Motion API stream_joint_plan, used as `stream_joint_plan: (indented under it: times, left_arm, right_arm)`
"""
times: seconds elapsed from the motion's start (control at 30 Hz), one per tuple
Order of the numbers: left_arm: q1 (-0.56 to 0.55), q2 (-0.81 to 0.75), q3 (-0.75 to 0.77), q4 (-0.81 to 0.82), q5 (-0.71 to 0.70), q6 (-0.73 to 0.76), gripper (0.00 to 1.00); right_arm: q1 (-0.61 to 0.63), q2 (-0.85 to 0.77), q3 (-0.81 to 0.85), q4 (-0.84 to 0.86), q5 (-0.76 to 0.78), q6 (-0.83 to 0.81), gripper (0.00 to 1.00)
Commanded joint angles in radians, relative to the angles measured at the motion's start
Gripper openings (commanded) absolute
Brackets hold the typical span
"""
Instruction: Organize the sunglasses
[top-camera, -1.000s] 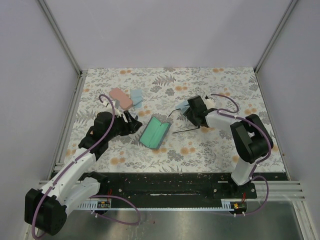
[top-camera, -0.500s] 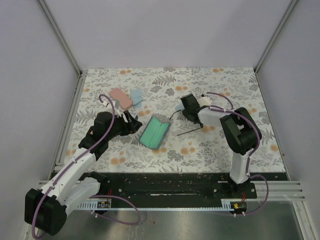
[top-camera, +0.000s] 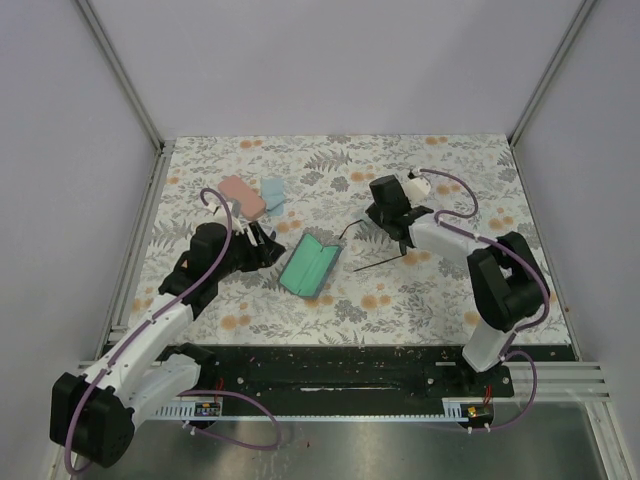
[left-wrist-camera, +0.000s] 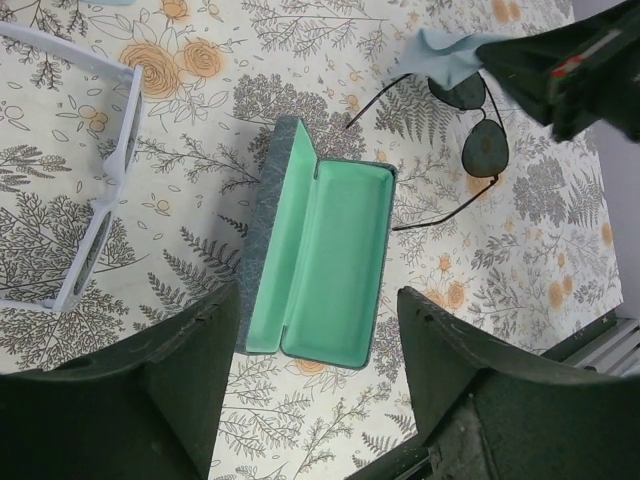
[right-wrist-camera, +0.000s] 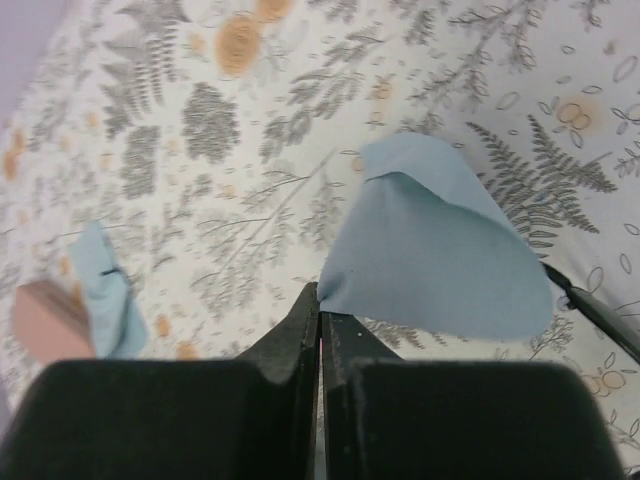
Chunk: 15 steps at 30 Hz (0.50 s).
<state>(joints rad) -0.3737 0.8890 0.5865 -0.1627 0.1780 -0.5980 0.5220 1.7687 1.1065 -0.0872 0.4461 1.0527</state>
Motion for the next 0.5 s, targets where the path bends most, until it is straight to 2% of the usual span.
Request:
stream_joint_plan:
  times: [0.0, 0.13, 0.3, 0.37, 0.47]
  left_arm:
    - [0.004, 0.018, 0.012, 0.052, -0.005, 0.021, 0.68]
    - [0.004, 0.022, 0.012, 0.048, -0.006, 0.027, 0.68]
    - [0.004, 0.048, 0.025, 0.028, -0.011, 0.046, 0.68]
    - [0.005, 0.068, 0.030, 0.017, -0.017, 0.049, 0.69]
    - [0.002, 0.094, 0.032, 0.009, -0.025, 0.050, 0.70]
  right_arm:
    - [0.009, -0.115, 0.027, 0.017, -0.068, -0.104, 0.00]
    - [0.010, -0.111, 0.116, 0.000, -0.243, -0.218, 0.00]
    - [0.016, -0.057, 0.248, -0.054, -0.515, -0.276, 0.00]
    - [0.021, -0.052, 0.265, -0.066, -0.627, -0.289, 0.00]
    - [0.033, -0.089, 0.224, -0.088, -0.701, -0.313, 0.00]
